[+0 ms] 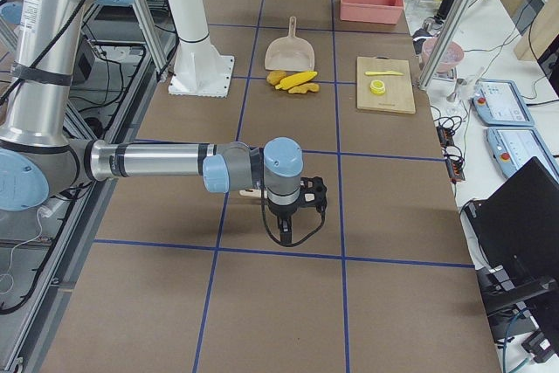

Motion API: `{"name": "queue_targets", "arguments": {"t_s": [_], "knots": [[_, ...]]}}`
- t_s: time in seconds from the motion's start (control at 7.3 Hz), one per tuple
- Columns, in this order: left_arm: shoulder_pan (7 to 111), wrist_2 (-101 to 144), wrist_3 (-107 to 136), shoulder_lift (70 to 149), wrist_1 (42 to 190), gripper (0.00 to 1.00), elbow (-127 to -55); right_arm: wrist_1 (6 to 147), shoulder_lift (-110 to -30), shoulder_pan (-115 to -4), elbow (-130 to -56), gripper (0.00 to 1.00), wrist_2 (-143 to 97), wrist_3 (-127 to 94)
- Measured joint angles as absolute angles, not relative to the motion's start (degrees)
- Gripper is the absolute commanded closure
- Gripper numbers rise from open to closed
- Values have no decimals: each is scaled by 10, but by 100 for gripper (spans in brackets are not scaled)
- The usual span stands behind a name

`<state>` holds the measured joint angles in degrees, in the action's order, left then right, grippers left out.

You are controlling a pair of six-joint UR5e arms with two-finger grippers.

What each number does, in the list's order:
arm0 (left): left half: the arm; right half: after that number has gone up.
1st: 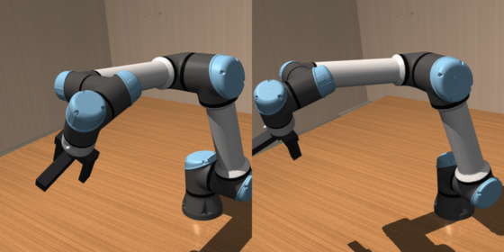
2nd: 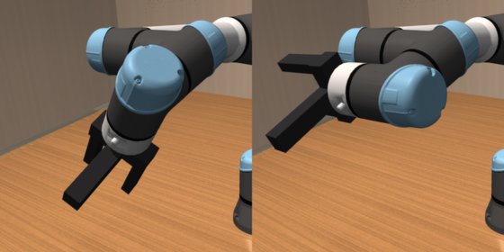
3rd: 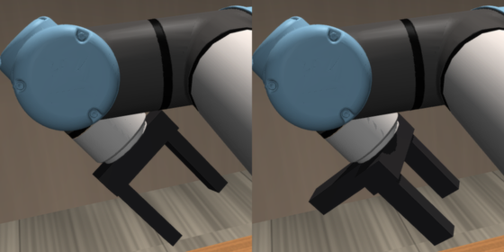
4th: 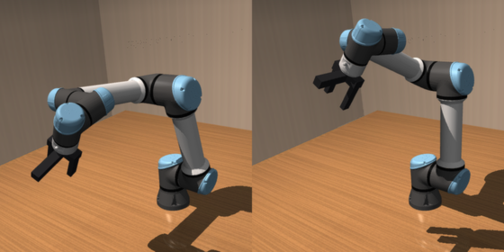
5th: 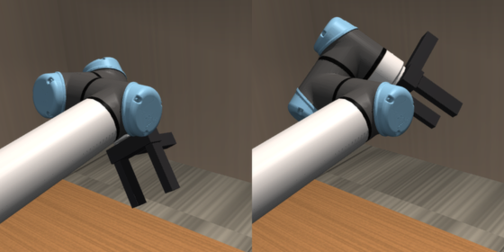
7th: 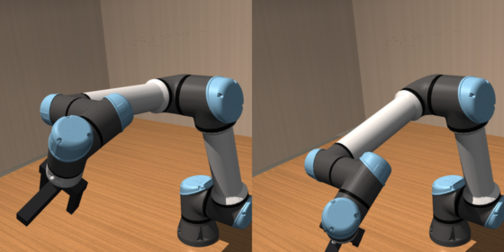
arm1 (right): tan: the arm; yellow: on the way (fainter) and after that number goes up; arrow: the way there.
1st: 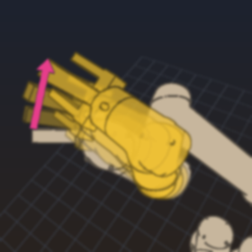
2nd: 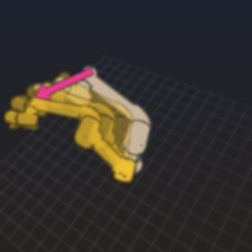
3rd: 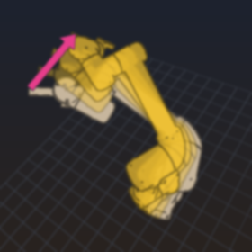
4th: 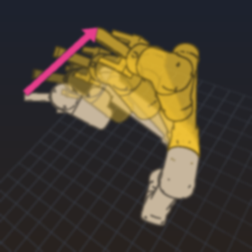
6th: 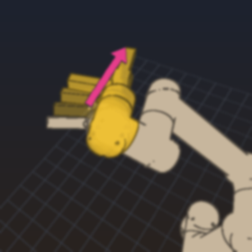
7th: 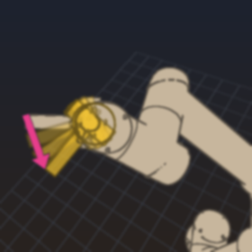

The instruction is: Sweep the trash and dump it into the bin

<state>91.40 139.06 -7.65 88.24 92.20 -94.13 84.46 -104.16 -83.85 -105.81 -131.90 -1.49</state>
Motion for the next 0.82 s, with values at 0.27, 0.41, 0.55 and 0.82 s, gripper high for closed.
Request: {"name": "queue_targets", "arguments": {"t_s": [0.27,0.41,0.55,0.82], "knots": [[868,1391,-40,902,954,2,-964,846,-1043,-838,-1058,0,-1319,-15],[836,1391,-11,921,959,2,-988,846,-1043,-838,-1058,0,-1321,-15],[795,1391,9,952,960,2,-1014,846,-1043,-838,-1059,0,-1323,-15],[716,1388,39,1033,961,2,-1040,845,-1043,-838,-1059,0,-1326,-15]]}}
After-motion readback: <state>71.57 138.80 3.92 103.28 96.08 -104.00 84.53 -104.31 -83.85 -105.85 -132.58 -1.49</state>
